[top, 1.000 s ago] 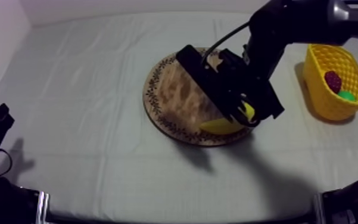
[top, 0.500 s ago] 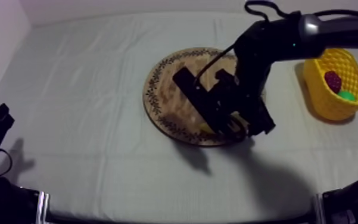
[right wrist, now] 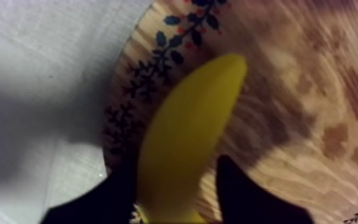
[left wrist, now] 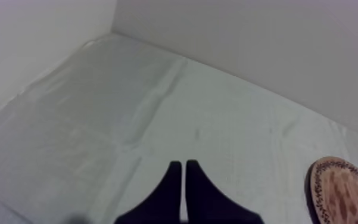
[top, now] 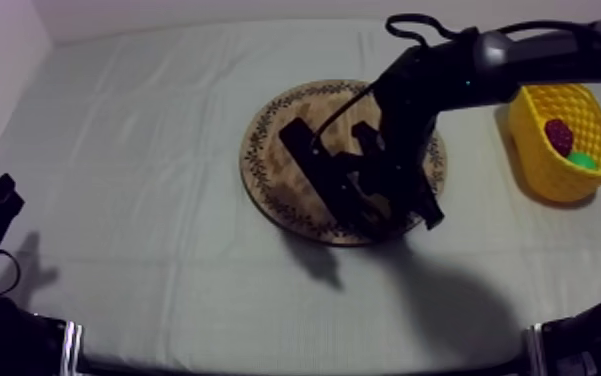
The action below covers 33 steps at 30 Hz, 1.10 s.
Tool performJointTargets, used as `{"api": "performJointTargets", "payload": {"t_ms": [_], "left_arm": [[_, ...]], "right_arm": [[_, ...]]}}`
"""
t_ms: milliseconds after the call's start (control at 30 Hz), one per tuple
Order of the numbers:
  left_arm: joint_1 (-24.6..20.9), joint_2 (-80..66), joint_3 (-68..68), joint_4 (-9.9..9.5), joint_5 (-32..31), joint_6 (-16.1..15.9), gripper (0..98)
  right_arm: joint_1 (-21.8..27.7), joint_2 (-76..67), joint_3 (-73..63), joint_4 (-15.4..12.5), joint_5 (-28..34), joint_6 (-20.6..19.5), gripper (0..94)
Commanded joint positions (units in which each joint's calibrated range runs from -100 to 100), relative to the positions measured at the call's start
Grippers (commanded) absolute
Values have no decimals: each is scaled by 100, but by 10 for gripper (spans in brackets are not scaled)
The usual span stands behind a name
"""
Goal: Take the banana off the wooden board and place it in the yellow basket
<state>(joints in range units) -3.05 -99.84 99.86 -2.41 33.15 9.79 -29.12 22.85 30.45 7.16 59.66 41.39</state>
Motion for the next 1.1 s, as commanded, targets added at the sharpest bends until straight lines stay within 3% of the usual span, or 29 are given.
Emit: {"api": "performJointTargets", "payload": {"t_ms": [0, 167, 467, 1067], "left_arm": [[-2, 2, 3, -1, -1, 1, 1], [-2, 2, 3, -1, -1, 1, 1], [-2, 2, 3, -1, -1, 1, 1], [-2, 2, 3, -1, -1, 1, 1]], "right_arm": [[4, 13, 33, 1, -25, -11, 288], [23, 49, 102, 26, -121, -49, 172], [109, -144, -263, 32, 179, 5, 159], [274, -1421, -2624, -199, 2302, 621, 168]]}}
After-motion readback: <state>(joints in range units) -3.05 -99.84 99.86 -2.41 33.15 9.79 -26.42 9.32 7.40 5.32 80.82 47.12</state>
